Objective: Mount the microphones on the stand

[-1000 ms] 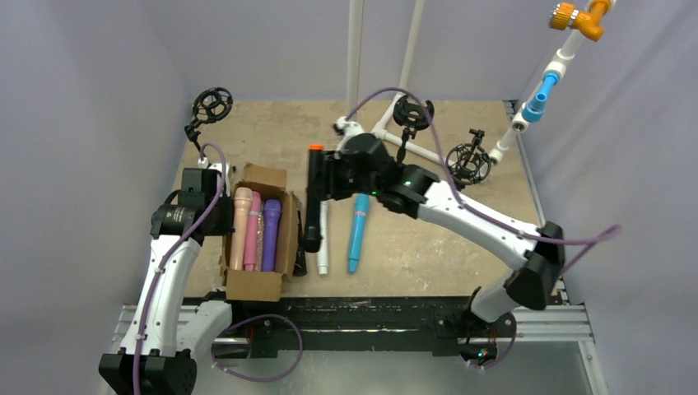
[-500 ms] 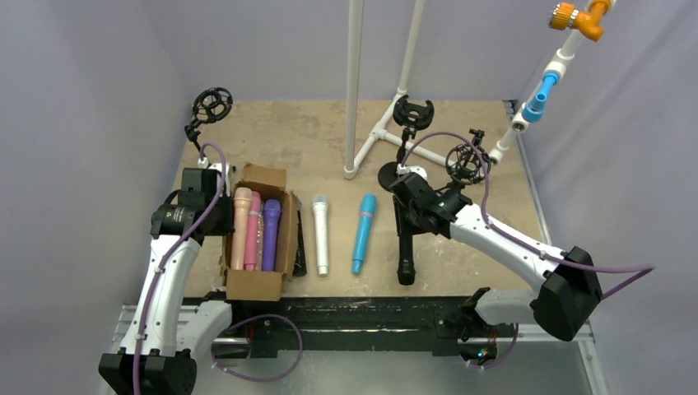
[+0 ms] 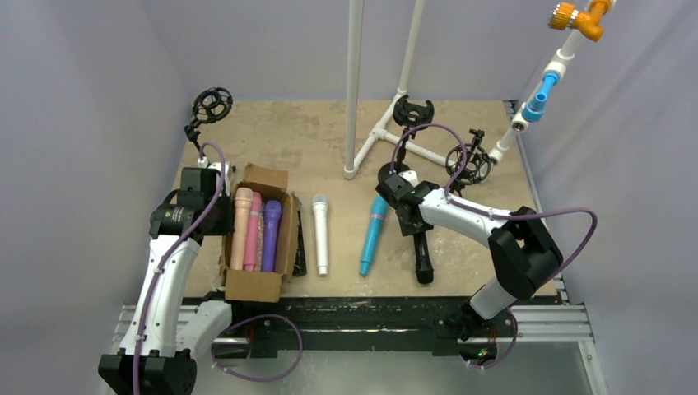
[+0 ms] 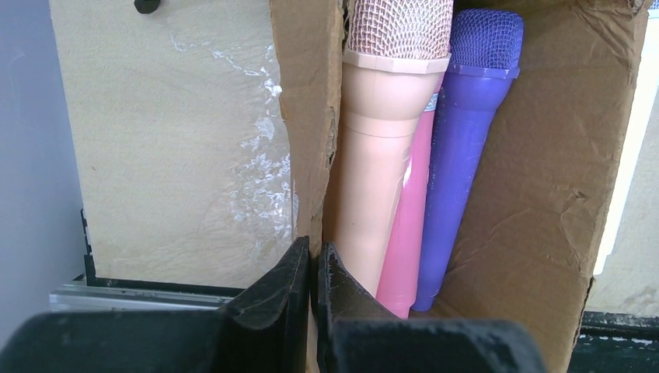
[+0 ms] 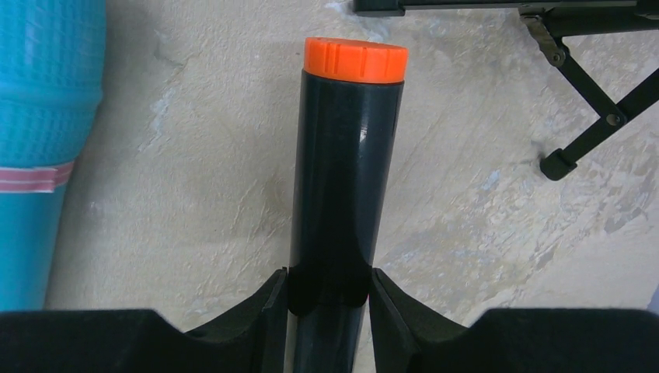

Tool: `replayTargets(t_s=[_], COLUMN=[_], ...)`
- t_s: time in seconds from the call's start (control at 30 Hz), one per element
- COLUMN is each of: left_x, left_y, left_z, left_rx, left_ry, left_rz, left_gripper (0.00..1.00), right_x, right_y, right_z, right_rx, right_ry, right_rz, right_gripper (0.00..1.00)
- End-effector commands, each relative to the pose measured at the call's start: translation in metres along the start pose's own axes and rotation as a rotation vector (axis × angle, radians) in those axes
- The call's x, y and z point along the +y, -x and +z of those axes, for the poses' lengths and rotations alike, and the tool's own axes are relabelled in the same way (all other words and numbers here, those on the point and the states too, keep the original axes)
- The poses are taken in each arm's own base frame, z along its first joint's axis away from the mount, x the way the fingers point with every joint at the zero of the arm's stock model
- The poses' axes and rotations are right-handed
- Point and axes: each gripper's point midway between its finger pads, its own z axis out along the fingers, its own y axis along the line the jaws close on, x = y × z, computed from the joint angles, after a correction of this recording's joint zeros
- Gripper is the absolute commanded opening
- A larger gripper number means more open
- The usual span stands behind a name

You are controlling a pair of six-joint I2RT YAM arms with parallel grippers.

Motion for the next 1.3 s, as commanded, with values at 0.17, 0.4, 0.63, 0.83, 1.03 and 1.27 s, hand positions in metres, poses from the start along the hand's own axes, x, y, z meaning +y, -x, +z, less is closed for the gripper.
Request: replayTargets(t_s=[0.17, 0.4, 0.63, 0.83, 1.03, 1.27], left_x=[-0.006, -0.008, -0.009, -0.009, -0.008, -0.010], left_y=[0.034, 0.034, 0.037, 0.037, 0.035, 0.033], left_z=[-0.020, -0.023, -0.026, -0.028, -0.028, -0.025], left_rx=[-0.136, -0.140, -0.152, -0.156, -0.151, -0.139], left_ry=[-0.043, -0.055, -0.057, -0.057, -0.052, -0.061], left_rz=[-0.004, -0.008, -0.027, -0.036, -0.041, -0.050], left_gripper=[0.00, 0.00, 0.00, 0.00, 0.00, 0.00], right_x=[0.010, 0.029, 0.133, 0.220, 0.295, 0.355], right_y=[0.044, 0.089, 0.109, 0.132, 0.133, 0.125], right_z=[-0.015, -0.082, -0.197, -0.265, -0.261, -0.268], right_rx=[-0.120, -0.298, -0.445, -0.473, -0.400, -0.369], right_ry=[0.068, 0.248, 0.601, 0.825, 0.923, 1.164], right_rz=[0.074, 0.153, 0.102, 0.029, -0.064, -0.028], right_gripper=[0.70, 0.74, 0.67, 0.68, 0.67, 0.66])
